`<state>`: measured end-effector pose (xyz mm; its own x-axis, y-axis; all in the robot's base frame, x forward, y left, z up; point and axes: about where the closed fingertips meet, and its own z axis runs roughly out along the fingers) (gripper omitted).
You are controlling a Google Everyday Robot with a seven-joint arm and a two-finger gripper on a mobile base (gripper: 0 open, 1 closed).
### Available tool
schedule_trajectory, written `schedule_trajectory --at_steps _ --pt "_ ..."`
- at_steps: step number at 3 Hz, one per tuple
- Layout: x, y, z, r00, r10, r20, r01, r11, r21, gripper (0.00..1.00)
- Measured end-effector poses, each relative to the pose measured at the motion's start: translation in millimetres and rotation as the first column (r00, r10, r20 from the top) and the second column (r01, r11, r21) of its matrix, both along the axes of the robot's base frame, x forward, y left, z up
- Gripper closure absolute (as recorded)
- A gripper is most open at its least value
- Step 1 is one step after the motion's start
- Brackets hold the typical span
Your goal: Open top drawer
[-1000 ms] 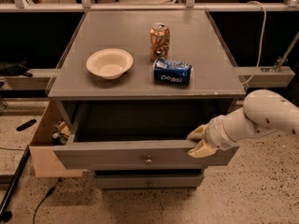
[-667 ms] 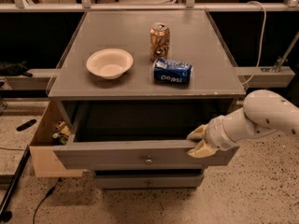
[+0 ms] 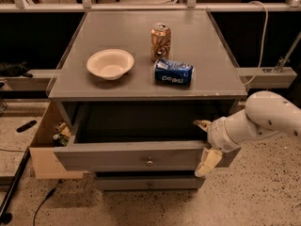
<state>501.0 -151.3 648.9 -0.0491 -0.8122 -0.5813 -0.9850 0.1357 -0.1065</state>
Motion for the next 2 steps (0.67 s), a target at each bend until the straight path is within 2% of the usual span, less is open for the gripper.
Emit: schedule_trajectory --at_steps 1,2 --pt "-0.1 0.0 0.0 1.0 0.0 0.0 0.0 1.0 0.0 0.26" --pt "-52.4 -11.1 1.6 0.9999 -0.01 0.007 0.01 1.0 -0.027 0.57"
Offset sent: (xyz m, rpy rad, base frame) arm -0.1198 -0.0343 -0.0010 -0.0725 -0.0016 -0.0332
